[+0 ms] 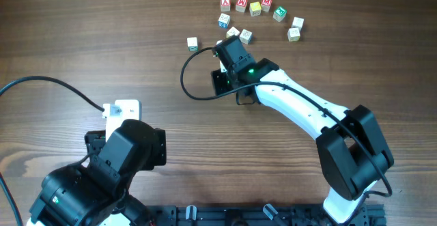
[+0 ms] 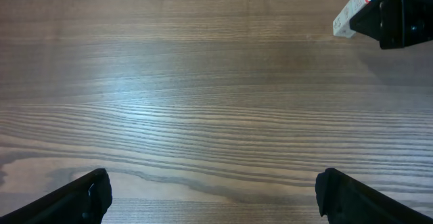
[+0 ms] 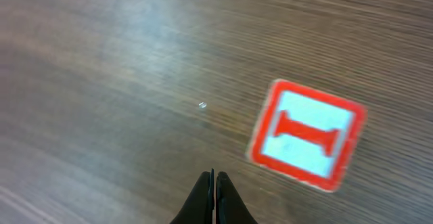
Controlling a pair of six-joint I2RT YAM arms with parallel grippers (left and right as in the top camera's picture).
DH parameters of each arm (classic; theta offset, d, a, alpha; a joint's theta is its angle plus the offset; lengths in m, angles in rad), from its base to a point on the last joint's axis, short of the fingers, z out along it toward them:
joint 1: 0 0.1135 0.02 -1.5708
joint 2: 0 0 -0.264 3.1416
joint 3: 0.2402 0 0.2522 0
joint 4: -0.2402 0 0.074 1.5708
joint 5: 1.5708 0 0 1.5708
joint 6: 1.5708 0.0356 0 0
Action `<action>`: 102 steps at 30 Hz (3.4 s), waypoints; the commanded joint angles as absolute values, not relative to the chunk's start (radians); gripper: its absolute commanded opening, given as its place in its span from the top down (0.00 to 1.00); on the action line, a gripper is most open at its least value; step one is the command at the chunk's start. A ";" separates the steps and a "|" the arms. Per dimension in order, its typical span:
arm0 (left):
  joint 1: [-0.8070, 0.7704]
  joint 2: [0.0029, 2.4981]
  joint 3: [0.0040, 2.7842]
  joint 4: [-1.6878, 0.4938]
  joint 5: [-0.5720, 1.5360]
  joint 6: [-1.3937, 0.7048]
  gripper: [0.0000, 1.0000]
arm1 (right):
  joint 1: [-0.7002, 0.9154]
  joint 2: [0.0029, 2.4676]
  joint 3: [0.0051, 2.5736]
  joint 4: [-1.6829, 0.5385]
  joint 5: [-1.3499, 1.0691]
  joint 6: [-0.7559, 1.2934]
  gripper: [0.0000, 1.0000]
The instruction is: Form a tower
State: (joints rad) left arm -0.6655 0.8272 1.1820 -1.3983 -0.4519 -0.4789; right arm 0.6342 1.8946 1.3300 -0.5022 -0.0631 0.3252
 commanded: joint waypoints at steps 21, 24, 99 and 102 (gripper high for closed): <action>-0.664 0.825 1.184 -1.396 -0.454 -0.471 0.00 | 0.546 1.860 1.256 -0.433 0.106 0.837 0.96; -0.664 0.825 1.184 -1.396 -0.454 -0.471 0.00 | 0.546 1.860 1.256 -0.426 0.094 0.831 0.96; -0.664 0.825 1.184 -1.396 -0.454 -0.471 0.00 | 0.558 1.820 1.256 -0.404 0.287 0.756 0.96; -0.664 0.825 1.184 -1.397 -0.454 -0.471 0.00 | 0.556 1.831 1.256 -0.340 0.234 0.679 0.96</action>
State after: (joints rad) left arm -0.6655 0.8272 1.1820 -1.3987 -0.4515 -0.4789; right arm 0.5591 1.8214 1.2549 -0.3691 0.2596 0.7311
